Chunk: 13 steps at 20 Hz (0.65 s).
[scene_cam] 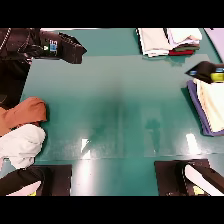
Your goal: Fold the shirts.
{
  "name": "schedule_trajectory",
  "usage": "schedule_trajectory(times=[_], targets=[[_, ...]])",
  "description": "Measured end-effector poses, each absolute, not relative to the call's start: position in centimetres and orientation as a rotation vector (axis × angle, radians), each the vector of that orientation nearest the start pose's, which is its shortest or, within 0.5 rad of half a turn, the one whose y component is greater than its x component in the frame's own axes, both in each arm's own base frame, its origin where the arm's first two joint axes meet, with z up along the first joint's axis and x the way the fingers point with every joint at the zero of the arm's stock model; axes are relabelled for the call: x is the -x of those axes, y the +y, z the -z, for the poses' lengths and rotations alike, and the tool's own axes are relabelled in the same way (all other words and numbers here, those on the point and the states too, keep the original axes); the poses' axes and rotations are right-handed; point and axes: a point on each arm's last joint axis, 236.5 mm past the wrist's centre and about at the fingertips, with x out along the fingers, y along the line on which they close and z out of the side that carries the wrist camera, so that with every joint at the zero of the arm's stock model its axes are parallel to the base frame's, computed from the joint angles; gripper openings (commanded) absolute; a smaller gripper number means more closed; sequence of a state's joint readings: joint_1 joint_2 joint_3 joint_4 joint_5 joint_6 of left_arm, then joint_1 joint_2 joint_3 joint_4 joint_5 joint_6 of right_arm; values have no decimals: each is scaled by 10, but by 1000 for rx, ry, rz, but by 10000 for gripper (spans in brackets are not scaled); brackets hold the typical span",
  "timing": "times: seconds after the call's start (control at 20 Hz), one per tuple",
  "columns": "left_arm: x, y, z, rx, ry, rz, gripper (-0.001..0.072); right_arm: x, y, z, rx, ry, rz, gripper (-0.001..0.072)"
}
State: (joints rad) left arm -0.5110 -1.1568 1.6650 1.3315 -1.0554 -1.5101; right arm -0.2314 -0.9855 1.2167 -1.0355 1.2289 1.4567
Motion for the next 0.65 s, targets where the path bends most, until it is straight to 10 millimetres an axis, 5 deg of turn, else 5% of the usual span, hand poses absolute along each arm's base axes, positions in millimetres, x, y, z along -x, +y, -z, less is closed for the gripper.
schedule_trajectory(times=[0.05,0.3,0.65], targets=[[-364,-260,-293,-27,560,685,23,-368,55,-166,-382,895,-272,28],[-365,-260,-293,-27,560,685,23,-356,139,-172,-251,882,-474,20],[-368,-261,-300,-17,530,682,23,-344,171,-173,-202,882,-557,20]])
